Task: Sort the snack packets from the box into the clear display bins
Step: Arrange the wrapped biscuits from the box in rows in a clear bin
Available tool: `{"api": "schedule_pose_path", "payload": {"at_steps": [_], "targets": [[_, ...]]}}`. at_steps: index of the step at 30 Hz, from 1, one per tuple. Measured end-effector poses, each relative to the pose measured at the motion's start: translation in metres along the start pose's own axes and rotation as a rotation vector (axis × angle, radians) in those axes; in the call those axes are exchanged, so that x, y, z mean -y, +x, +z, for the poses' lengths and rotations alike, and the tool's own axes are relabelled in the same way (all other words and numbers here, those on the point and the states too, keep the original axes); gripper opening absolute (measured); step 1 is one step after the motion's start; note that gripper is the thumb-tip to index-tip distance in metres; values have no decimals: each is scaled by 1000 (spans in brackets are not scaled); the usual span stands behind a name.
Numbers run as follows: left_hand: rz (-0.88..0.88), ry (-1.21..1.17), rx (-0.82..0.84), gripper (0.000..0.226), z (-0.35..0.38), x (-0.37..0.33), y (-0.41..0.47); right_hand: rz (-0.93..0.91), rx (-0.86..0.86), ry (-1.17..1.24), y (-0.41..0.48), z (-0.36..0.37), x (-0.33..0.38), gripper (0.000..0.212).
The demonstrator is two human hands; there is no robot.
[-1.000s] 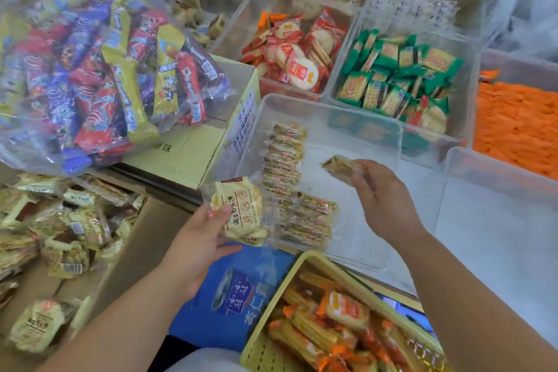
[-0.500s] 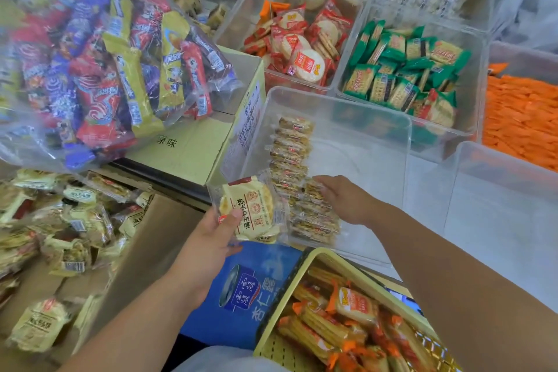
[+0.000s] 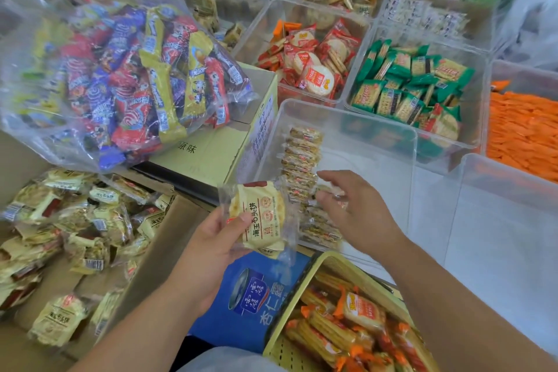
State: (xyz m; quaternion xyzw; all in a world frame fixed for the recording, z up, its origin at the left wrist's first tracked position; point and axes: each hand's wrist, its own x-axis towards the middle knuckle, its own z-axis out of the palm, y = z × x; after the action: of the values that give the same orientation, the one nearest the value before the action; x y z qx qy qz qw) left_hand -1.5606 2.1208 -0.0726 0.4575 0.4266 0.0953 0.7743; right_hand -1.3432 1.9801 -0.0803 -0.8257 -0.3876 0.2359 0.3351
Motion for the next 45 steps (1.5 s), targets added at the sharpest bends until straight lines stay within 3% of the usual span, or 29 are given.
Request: {"api": "schedule_pose_path", "payload": {"at_steps": [3,7,11,15,19,22,24,31,35,39,45], "targets": [[119,111,-11,32,9,-5,-9,19,12,327,-43,10,45,40],[350,381,26,39,25,-7,-18,27,76,415,-73,30,63,67],[427,480,88,30,32,-3,-19,54,14,455,-76,33,63,77],[401,477,142,32,39,5,-12,93,-95,343,-67,25,46,68],[288,378,53,24,35,16,8,159,-110,322,-54,10,17,34],[125,180,-66,20,22,20,26,199,-137,192,-30,-8,-14,33],[58,61,-62,16,11,23,34,199,-149,36,-5,-22,-36,37],[-15,-82,-69,16,-1,27,41,287,203,-379,76,-26,-83,39],[-25,-9,-48,12,-2,30,39,365,479,-373,94,-4,-81,47],[-29,0,-44,26,-2,30,38,379,558,-336,103,10,-78,53],[-40,-11,-36,14,0,25,36,402,494,-289,89,26,-83,56]]}}
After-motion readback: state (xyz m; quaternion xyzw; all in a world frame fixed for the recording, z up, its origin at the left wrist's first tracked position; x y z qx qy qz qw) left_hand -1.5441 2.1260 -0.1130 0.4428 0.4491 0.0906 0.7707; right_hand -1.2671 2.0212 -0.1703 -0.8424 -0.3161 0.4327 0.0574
